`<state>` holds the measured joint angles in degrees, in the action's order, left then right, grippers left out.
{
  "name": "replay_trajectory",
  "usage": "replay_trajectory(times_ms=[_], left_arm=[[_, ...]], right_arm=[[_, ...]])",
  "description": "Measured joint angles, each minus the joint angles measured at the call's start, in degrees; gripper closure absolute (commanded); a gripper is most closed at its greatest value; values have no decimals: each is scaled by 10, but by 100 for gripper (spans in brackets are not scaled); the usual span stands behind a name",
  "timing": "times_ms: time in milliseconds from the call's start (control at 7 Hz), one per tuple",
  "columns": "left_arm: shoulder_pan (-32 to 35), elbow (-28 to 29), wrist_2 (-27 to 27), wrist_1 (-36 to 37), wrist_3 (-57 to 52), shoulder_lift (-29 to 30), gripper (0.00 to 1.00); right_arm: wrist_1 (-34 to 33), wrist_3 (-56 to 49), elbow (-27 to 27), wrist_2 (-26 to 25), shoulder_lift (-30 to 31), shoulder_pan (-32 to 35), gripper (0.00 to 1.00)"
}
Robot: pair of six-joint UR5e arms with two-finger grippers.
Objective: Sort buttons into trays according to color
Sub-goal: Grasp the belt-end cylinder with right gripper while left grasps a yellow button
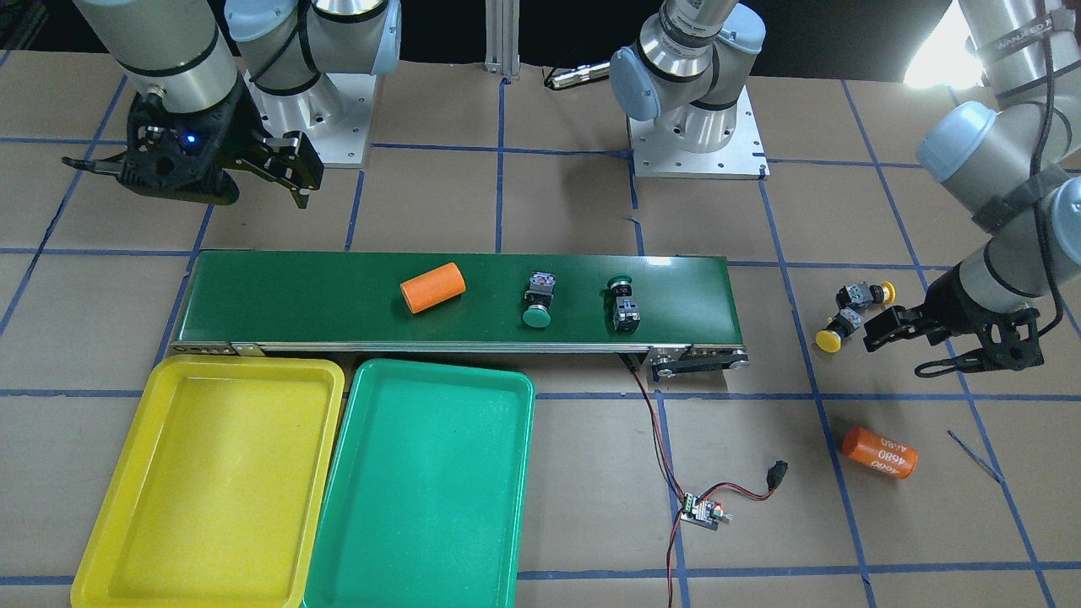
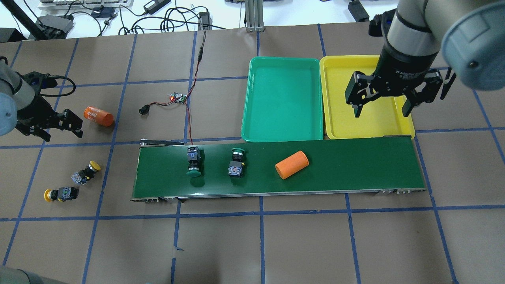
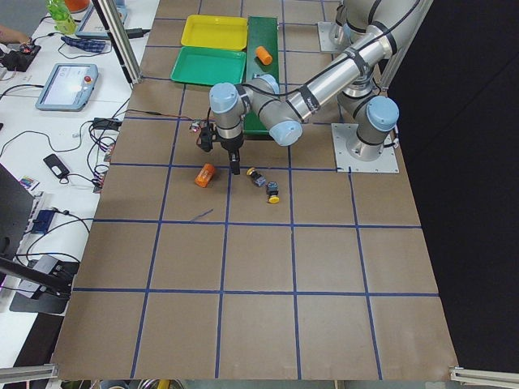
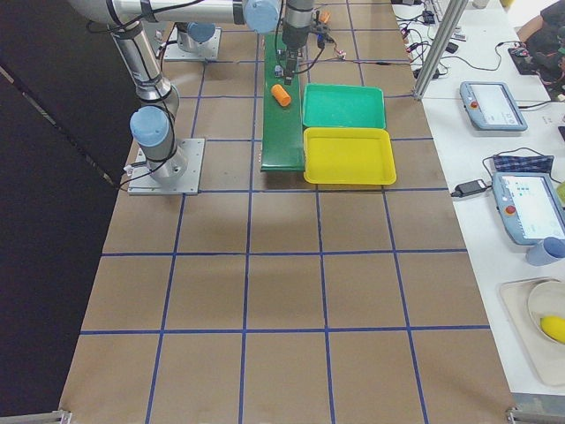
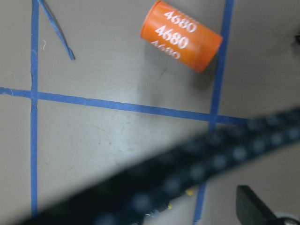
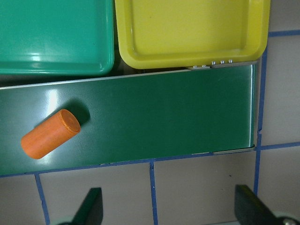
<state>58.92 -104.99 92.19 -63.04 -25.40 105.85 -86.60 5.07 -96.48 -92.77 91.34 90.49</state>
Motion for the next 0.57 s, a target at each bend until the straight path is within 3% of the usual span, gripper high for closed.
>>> replay_trajectory(times_ms=[286, 571], left_arm=[[-2, -39, -17, 32, -12, 4, 0], [-5, -107, -17, 100, -103, -2, 0]], right_arm=[[-92, -2, -90, 0, 0, 0, 0], [-147, -3, -139, 1, 1, 1, 0]])
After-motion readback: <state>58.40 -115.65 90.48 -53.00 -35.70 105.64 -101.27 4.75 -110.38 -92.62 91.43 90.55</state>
